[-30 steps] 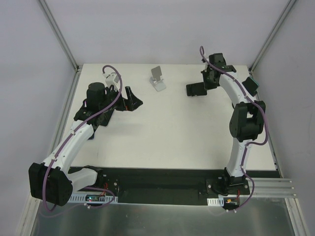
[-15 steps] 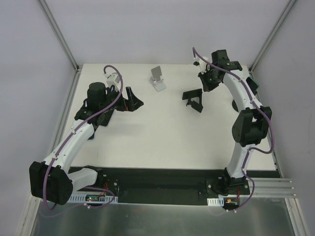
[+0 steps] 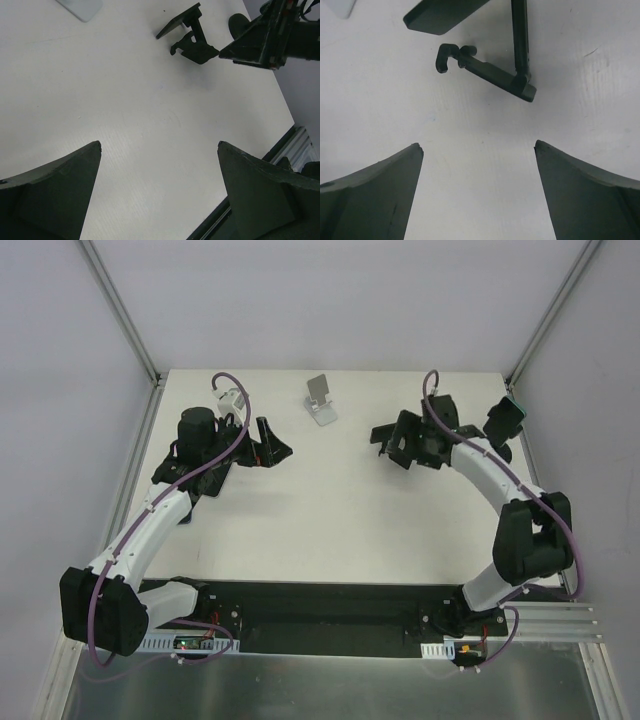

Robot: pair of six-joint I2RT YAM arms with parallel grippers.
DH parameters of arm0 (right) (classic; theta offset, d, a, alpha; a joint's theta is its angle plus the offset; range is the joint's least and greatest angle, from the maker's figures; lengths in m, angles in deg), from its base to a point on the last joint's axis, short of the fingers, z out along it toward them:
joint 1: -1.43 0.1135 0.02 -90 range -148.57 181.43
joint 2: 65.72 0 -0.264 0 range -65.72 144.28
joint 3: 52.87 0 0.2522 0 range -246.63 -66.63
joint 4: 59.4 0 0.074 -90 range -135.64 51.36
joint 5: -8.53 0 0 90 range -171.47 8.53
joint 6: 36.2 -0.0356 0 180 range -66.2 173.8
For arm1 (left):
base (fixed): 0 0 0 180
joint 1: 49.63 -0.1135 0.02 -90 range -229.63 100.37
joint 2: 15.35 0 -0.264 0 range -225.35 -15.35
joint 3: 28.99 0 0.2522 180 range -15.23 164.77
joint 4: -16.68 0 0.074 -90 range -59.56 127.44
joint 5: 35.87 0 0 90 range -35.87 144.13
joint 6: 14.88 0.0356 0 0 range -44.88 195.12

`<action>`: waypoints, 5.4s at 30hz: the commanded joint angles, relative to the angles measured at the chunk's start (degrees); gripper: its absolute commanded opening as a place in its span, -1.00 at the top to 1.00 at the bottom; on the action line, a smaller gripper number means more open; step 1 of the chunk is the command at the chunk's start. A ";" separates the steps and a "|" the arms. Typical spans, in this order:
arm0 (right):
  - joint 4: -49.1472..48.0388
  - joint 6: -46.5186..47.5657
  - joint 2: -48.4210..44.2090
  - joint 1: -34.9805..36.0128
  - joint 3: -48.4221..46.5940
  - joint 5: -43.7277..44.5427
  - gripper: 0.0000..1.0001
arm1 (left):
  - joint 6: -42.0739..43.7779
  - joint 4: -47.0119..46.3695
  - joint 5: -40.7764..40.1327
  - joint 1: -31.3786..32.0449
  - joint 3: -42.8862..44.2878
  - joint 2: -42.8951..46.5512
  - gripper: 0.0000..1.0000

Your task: Place the phone on the phone stand

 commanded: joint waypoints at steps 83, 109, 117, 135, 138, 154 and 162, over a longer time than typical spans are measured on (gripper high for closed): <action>48.95 27.44 -3.52 17.64 -8.35 -6.42 0.99 | -2.72 -4.50 4.76 -0.68 -0.52 0.81 -0.95; 53.46 29.03 9.93 20.45 -16.08 -6.99 -0.17 | -2.02 -4.50 4.58 -0.68 -0.61 1.07 -0.96; 34.68 10.52 -3.30 20.89 -7.26 0.76 -0.48 | -2.10 -4.59 4.76 -0.68 -0.52 0.98 -0.95; 2.83 -10.61 -15.48 26.52 17.14 21.07 -0.29 | -2.54 -4.68 5.55 -0.68 0.00 0.98 -0.93; 3.78 -11.05 -15.13 25.03 17.32 21.50 -0.10 | -5.00 -3.72 4.94 -0.68 0.79 1.33 -0.92; 7.74 23.39 -16.44 24.94 14.85 13.95 0.36 | -2.11 2.26 3.35 -0.68 2.03 6.61 -0.89; 16.25 27.19 -16.71 25.90 11.96 34.32 -0.04 | 1.50 2.18 1.42 -0.77 -1.22 6.52 -0.89</action>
